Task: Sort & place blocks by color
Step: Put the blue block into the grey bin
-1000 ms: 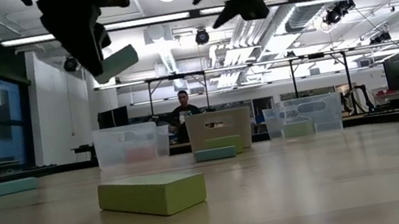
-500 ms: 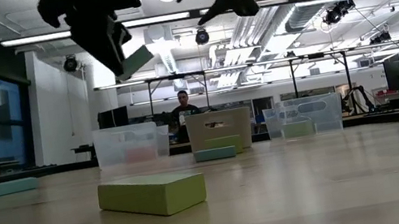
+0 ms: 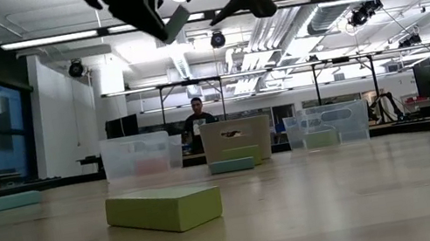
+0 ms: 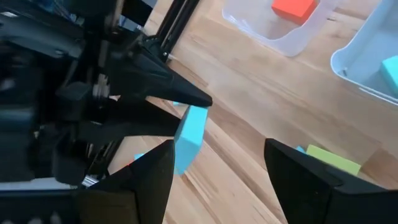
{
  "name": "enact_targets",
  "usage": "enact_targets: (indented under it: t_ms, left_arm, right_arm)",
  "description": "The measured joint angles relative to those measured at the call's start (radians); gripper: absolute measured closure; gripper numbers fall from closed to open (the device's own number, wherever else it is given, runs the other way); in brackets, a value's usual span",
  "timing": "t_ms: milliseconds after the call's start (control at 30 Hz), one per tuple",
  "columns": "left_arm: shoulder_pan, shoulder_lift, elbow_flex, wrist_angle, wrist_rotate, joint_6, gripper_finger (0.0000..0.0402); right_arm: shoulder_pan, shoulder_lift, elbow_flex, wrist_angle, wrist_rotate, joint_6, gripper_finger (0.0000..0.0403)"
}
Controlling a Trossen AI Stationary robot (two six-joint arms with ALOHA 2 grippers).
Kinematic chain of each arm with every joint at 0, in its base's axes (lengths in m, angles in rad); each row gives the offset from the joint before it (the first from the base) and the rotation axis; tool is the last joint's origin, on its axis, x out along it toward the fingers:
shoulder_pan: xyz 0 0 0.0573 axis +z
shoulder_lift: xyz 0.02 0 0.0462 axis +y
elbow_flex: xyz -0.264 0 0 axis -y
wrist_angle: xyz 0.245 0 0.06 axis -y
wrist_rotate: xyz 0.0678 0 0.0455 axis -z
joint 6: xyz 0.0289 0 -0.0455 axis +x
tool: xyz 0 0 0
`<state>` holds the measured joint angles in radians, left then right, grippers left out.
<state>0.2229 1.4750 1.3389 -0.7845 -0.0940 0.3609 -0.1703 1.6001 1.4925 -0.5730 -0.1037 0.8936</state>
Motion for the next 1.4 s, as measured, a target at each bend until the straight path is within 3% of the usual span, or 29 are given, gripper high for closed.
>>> enact_targets:
  t_ms: [333, 900, 1400]
  left_arm:
    - [0.013, 0.000, 0.043, 0.002, -0.020, 0.063, 0.0326]
    - [0.026, 0.021, 0.043, 0.009, -0.058, 0.062, 0.0326]
    - [0.026, 0.021, 0.043, 0.011, -0.059, 0.062, 0.0326]
  right_arm:
    - [0.000, 0.001, 0.000, 0.090, 0.008, 0.083, 0.0165]
    - [0.010, 0.046, 0.000, 0.091, 0.000, 0.163, 0.0167]
    - [0.014, 0.084, 0.000, 0.132, 0.017, 0.201, 0.0237]
